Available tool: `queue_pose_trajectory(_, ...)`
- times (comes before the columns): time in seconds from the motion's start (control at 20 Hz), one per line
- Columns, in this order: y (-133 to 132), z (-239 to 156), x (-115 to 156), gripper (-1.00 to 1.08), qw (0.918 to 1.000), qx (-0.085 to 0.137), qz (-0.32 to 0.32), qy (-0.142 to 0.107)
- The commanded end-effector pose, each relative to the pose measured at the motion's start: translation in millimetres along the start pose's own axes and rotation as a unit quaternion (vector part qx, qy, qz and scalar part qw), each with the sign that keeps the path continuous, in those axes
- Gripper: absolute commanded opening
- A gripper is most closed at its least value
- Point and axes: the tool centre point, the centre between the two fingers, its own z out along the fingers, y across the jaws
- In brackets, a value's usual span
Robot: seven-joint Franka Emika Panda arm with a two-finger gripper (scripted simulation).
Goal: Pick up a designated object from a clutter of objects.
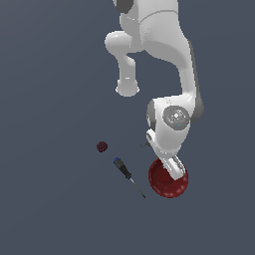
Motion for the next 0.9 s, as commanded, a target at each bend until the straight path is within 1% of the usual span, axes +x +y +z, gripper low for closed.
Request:
queue_pose_trajectory(0.0,0.0,5.6,-0.1,0.28,1.0,0.0,0.0,0.0)
queue_pose_trajectory(0.05,0.0,6.0,-0.1,0.28,1.0,0.0,0.0,0.0)
queue_pose_trajectory(0.1,0.0,6.0,-0.1,-1.0,1.0,0.0,0.0,0.0)
queue_pose_trajectory(0.65,0.2,5.5,1.1,-1.0,1.0,0.001,0.001,0.0)
queue_pose_trajectory(0.85,1.2,-0.5,-1.6,-1.0,1.0,0.001,0.001,0.0)
